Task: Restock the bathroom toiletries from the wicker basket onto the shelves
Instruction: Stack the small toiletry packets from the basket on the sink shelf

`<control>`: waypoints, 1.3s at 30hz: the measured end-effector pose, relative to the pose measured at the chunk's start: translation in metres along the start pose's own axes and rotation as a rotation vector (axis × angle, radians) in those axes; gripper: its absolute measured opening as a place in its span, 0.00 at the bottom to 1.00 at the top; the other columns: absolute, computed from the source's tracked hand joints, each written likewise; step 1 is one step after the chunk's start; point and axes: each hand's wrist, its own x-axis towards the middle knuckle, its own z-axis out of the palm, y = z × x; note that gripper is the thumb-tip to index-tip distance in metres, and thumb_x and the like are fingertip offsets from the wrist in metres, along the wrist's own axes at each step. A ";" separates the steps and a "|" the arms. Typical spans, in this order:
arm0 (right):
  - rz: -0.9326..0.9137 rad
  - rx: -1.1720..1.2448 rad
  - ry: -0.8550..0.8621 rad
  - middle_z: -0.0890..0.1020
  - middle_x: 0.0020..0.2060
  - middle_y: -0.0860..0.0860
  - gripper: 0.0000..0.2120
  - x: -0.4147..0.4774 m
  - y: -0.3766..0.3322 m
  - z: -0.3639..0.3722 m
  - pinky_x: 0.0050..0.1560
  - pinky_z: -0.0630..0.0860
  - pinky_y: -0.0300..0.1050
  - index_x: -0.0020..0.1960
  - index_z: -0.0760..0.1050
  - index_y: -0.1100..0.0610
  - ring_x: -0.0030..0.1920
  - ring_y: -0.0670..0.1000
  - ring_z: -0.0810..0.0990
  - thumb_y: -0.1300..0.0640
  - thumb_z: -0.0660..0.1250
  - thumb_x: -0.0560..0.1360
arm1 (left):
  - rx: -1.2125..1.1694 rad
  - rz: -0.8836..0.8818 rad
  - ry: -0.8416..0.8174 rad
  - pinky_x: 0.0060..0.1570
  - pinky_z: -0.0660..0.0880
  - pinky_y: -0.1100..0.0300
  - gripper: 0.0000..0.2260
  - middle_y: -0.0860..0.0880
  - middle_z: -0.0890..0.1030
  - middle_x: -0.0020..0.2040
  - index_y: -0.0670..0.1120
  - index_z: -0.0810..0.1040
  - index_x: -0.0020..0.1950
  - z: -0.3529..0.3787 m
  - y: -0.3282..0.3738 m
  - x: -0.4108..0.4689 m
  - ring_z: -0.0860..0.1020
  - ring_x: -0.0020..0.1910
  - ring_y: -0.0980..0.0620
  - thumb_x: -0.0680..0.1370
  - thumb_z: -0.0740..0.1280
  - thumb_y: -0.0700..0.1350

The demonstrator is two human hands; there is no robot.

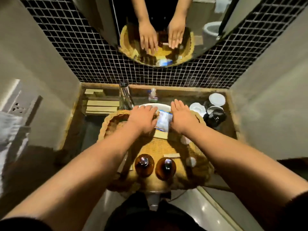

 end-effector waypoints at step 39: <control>-0.272 0.689 0.366 0.84 0.46 0.50 0.10 0.061 -0.078 -0.029 0.52 0.77 0.49 0.58 0.79 0.55 0.46 0.51 0.82 0.57 0.67 0.78 | -0.669 -0.255 0.144 0.47 0.76 0.53 0.09 0.54 0.83 0.47 0.55 0.78 0.57 -0.020 -0.097 -0.019 0.79 0.47 0.49 0.77 0.69 0.50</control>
